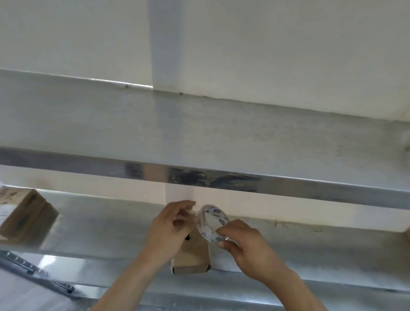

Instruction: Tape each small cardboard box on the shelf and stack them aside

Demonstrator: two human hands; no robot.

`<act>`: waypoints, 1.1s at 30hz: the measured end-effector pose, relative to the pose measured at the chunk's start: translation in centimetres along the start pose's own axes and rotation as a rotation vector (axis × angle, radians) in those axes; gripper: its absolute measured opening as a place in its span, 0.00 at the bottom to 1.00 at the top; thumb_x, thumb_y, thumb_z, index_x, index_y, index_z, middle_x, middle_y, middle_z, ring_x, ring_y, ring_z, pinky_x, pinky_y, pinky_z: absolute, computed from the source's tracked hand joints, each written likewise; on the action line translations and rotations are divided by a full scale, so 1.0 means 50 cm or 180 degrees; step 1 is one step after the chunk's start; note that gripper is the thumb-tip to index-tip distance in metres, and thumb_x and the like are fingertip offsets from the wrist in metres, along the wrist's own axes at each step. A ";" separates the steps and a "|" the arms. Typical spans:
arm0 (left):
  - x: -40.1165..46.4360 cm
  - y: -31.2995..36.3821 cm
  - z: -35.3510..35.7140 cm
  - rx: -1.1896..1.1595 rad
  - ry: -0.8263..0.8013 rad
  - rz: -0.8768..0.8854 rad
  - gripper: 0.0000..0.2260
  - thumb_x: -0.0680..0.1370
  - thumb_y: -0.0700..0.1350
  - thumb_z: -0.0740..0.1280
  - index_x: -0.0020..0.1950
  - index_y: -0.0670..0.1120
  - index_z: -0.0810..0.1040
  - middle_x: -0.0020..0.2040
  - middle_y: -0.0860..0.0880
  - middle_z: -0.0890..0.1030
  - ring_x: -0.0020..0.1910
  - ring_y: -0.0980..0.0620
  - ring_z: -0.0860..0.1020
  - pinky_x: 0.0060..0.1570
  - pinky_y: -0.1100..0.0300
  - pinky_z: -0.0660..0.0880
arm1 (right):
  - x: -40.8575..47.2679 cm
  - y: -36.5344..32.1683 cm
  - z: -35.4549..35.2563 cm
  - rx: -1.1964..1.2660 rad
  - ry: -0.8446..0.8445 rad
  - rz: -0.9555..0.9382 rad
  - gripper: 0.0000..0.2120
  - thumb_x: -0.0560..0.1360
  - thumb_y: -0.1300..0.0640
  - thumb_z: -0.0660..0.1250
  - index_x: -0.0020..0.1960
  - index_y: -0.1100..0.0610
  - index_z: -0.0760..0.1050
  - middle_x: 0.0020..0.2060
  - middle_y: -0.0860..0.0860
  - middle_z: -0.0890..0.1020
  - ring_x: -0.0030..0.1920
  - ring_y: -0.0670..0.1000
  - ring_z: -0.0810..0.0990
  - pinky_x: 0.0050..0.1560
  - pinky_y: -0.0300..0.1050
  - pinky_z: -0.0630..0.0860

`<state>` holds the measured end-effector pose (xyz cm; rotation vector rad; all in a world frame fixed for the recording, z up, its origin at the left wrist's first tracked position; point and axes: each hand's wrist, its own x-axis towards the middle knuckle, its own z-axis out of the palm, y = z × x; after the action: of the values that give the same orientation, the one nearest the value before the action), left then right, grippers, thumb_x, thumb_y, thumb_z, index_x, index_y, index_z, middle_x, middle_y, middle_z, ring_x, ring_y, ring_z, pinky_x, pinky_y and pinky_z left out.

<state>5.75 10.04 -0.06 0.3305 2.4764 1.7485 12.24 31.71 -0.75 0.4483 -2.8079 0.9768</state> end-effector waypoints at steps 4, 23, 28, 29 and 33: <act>0.003 0.003 -0.018 -0.0807 -0.0636 -0.0581 0.18 0.82 0.45 0.67 0.68 0.63 0.72 0.64 0.63 0.78 0.62 0.65 0.77 0.63 0.59 0.74 | -0.001 -0.014 -0.008 0.0129 -0.0131 -0.0155 0.06 0.78 0.56 0.67 0.52 0.57 0.80 0.46 0.50 0.81 0.48 0.47 0.75 0.48 0.37 0.72; -0.016 0.007 -0.014 0.0615 -0.0142 -0.0389 0.07 0.80 0.46 0.69 0.45 0.55 0.85 0.39 0.58 0.85 0.40 0.62 0.81 0.41 0.66 0.75 | 0.006 -0.054 0.000 0.0670 -0.0450 0.0395 0.21 0.76 0.33 0.61 0.45 0.51 0.74 0.39 0.47 0.76 0.40 0.47 0.74 0.44 0.47 0.73; -0.024 -0.014 -0.010 0.0507 0.0236 -0.0730 0.07 0.81 0.46 0.67 0.46 0.52 0.84 0.38 0.54 0.85 0.38 0.54 0.84 0.45 0.54 0.79 | 0.044 -0.044 -0.017 0.1075 -0.0630 0.0793 0.26 0.71 0.34 0.66 0.38 0.59 0.75 0.34 0.57 0.79 0.34 0.47 0.73 0.38 0.46 0.66; -0.027 -0.018 -0.010 0.0402 0.0373 -0.0859 0.07 0.82 0.46 0.66 0.47 0.51 0.83 0.38 0.53 0.85 0.36 0.54 0.83 0.44 0.54 0.79 | 0.058 -0.041 -0.025 0.1046 -0.0751 0.0872 0.24 0.72 0.37 0.68 0.35 0.58 0.75 0.31 0.55 0.79 0.33 0.47 0.74 0.37 0.45 0.66; -0.034 -0.041 -0.014 -0.0120 0.0598 -0.1227 0.06 0.82 0.44 0.66 0.48 0.48 0.81 0.41 0.51 0.84 0.32 0.53 0.84 0.49 0.48 0.81 | 0.116 -0.034 -0.045 0.0744 -0.1167 0.1029 0.22 0.75 0.45 0.72 0.27 0.51 0.69 0.25 0.43 0.70 0.26 0.43 0.67 0.34 0.42 0.65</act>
<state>7.01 8.36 -1.84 -0.3098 2.4116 1.7218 7.33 30.47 3.28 0.2163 -3.1747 1.4301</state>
